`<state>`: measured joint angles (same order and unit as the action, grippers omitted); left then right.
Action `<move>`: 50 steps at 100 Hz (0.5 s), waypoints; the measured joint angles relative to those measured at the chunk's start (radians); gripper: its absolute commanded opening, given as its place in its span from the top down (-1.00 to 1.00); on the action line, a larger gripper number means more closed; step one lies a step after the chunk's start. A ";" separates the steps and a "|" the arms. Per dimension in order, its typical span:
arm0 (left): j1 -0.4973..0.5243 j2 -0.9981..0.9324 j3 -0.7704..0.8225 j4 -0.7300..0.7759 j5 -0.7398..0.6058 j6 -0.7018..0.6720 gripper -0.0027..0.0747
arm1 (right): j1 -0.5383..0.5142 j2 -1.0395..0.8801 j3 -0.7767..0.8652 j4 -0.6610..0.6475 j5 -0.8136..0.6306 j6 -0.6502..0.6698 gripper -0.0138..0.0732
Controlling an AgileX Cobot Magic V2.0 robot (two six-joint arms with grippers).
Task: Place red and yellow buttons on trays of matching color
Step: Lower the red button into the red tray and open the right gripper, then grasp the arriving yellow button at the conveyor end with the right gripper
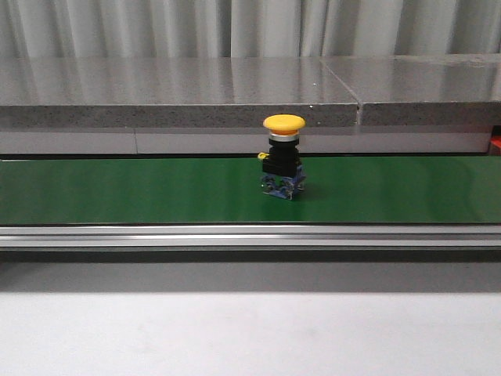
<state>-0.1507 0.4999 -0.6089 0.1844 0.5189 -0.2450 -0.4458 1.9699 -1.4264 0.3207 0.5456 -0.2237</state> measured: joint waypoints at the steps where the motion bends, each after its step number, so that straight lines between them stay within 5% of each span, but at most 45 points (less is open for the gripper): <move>1: 0.000 0.000 0.000 0.000 0.000 0.000 0.98 | 0.000 0.000 0.000 0.000 0.000 0.000 -0.72; 50: 0.000 0.000 0.000 0.000 0.000 0.000 0.98 | 0.000 -0.145 -0.002 0.000 0.020 0.000 -0.73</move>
<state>-0.1507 0.4999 -0.6089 0.1844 0.5189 -0.2450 -0.4458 1.8248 -1.4286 0.3207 0.5658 -0.2237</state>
